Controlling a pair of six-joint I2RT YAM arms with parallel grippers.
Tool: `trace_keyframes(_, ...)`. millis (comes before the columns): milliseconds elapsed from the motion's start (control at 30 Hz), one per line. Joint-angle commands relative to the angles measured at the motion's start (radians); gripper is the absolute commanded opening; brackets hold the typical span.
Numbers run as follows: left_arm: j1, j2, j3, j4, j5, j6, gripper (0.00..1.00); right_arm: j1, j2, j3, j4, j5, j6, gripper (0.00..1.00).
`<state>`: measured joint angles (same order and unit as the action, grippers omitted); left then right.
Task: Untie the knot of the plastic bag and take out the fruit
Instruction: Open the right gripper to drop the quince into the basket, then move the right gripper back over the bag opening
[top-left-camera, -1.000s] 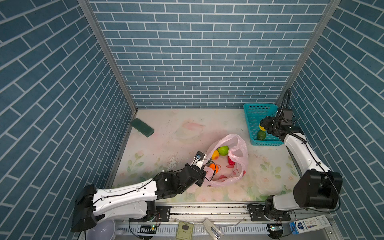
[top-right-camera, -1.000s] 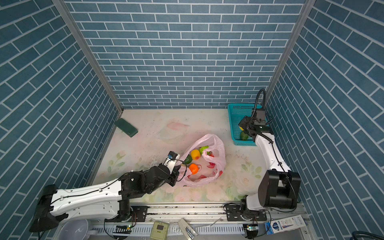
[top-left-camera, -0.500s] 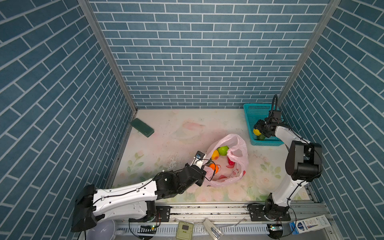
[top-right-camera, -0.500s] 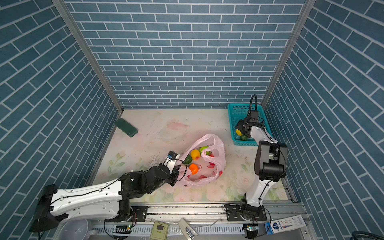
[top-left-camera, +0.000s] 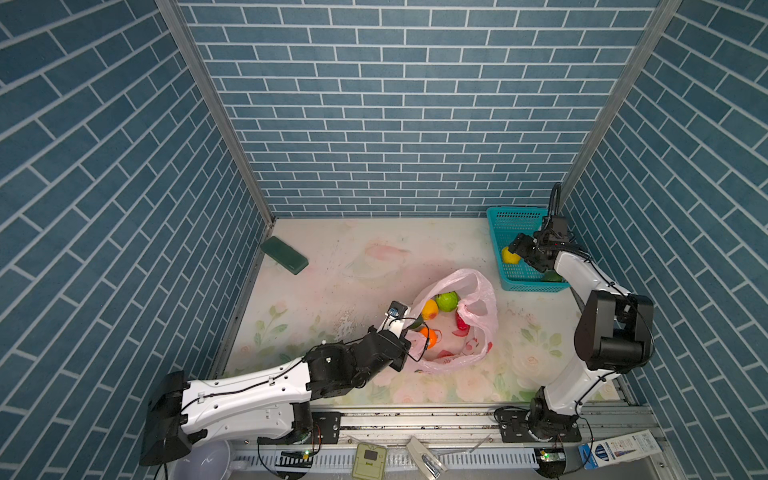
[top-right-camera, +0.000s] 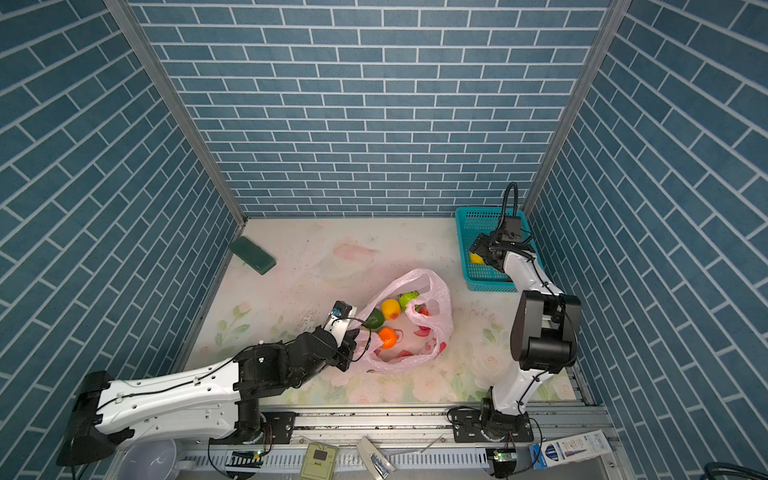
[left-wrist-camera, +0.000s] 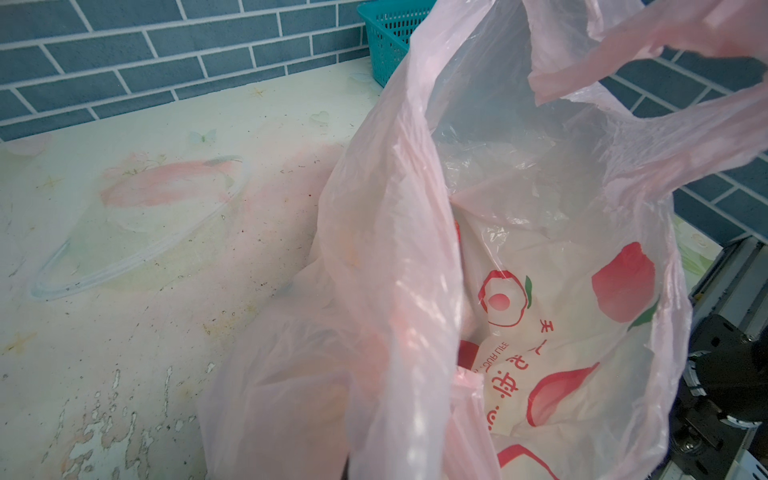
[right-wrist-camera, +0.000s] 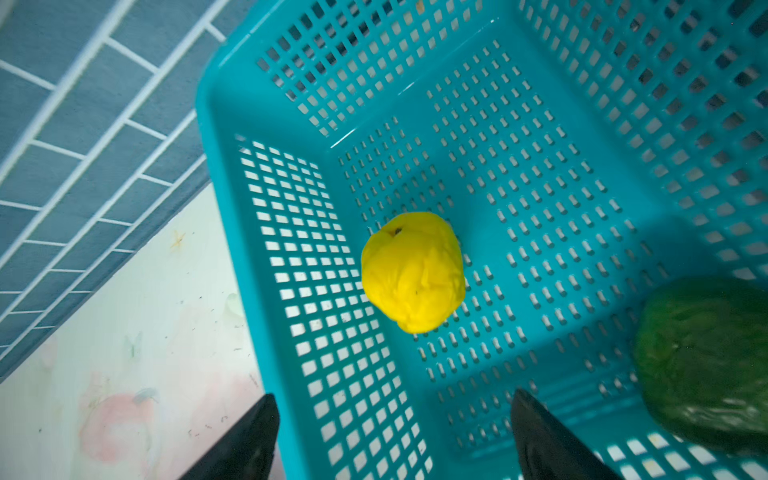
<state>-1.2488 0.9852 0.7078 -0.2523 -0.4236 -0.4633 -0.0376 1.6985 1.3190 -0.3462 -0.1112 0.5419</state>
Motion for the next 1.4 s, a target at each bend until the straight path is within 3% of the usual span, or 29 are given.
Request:
trace_keyframes(0, -0.006, -0.02, 0.003, -0.016, -0.012, 0.005, 0.0, 0.036, -0.128, -0.001, -0.095, -0.024, -0.02, 0.87)
trace_keyframes(167, -0.005, -0.031, 0.003, -0.024, -0.013, 0.008, 0.0, 0.124, -0.313, -0.024, -0.226, -0.053, -0.01, 0.86)
trace_keyframes(433, -0.005, -0.064, -0.005, -0.035, -0.025, 0.013, 0.0, 0.407, -0.514, 0.01, -0.41, -0.072, 0.051, 0.86)
trace_keyframes(800, -0.005, -0.058, 0.022, -0.038, -0.017, 0.036, 0.0, 0.824, -0.499, 0.141, -0.448, 0.017, 0.133, 0.85)
trace_keyframes(1067, -0.006, -0.063, 0.042, -0.047, -0.024, 0.037, 0.0, 0.951, -0.47, 0.108, -0.451, 0.072, 0.144, 0.85)
trace_keyframes(1367, -0.003, -0.06, 0.056, -0.052, -0.027, 0.035, 0.0, 1.079, -0.497, -0.092, -0.437, 0.201, 0.092, 0.83)
